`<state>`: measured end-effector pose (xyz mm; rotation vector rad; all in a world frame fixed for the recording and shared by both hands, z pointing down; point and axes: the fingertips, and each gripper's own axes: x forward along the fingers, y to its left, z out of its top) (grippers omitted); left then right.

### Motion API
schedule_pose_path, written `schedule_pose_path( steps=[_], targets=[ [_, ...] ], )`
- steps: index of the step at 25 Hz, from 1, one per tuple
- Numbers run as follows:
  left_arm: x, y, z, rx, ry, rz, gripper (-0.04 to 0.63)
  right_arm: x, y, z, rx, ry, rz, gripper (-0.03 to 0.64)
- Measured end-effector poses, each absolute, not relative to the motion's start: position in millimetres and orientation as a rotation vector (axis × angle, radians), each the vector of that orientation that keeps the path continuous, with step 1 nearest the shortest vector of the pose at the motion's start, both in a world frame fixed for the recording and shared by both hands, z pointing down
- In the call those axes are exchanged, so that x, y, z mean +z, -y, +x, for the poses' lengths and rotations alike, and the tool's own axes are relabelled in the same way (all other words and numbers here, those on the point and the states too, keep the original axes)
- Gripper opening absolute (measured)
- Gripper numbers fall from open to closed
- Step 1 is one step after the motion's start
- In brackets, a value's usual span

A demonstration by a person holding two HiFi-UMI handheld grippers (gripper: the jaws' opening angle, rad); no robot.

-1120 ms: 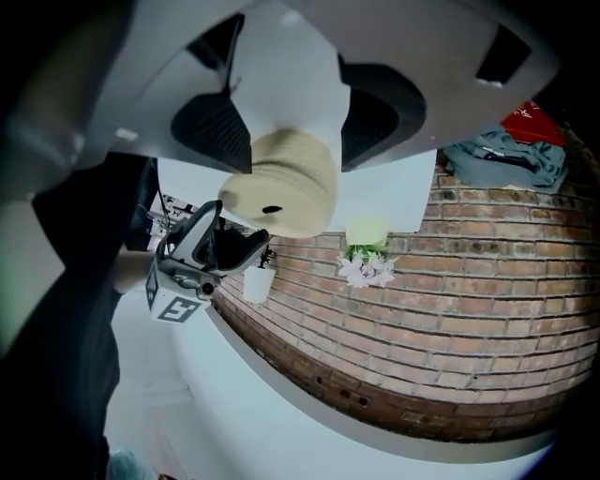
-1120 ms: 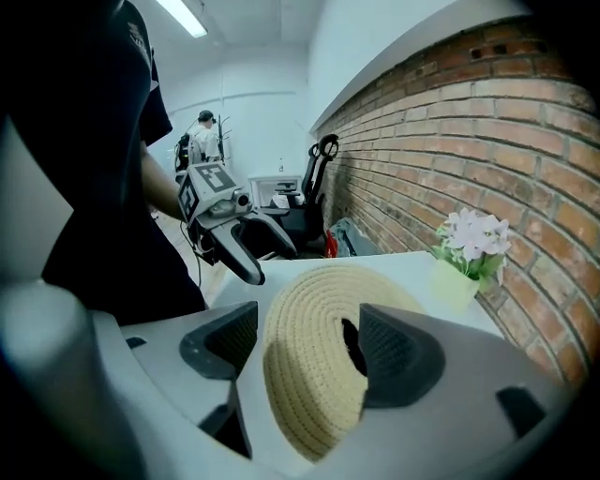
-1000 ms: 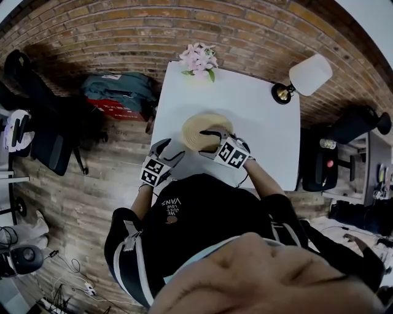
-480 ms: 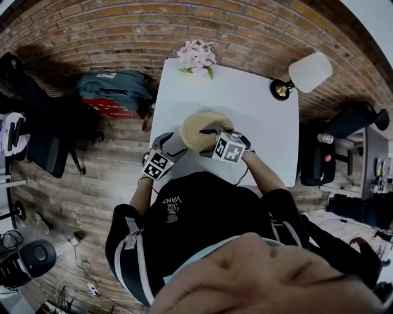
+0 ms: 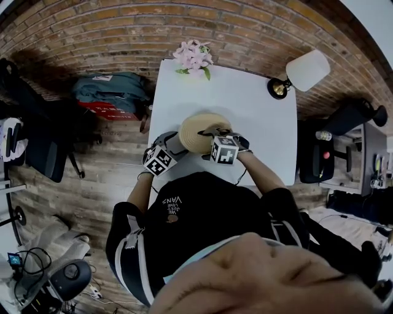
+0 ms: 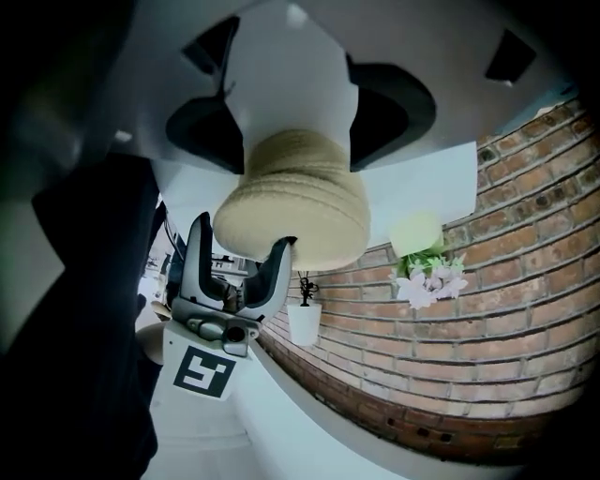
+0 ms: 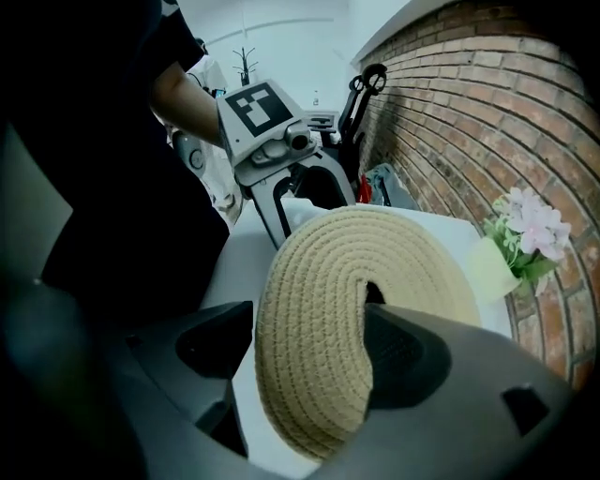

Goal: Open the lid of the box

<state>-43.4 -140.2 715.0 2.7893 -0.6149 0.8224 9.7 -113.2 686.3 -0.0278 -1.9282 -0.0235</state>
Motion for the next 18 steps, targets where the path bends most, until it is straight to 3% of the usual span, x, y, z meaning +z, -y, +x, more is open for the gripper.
schedule_pose_path(
  steps=[18],
  targets=[
    [716, 145, -34, 0.826, 0.625, 2.772, 0.345, 698, 117, 5, -0.038, 1.889, -0.040, 0.341]
  ],
)
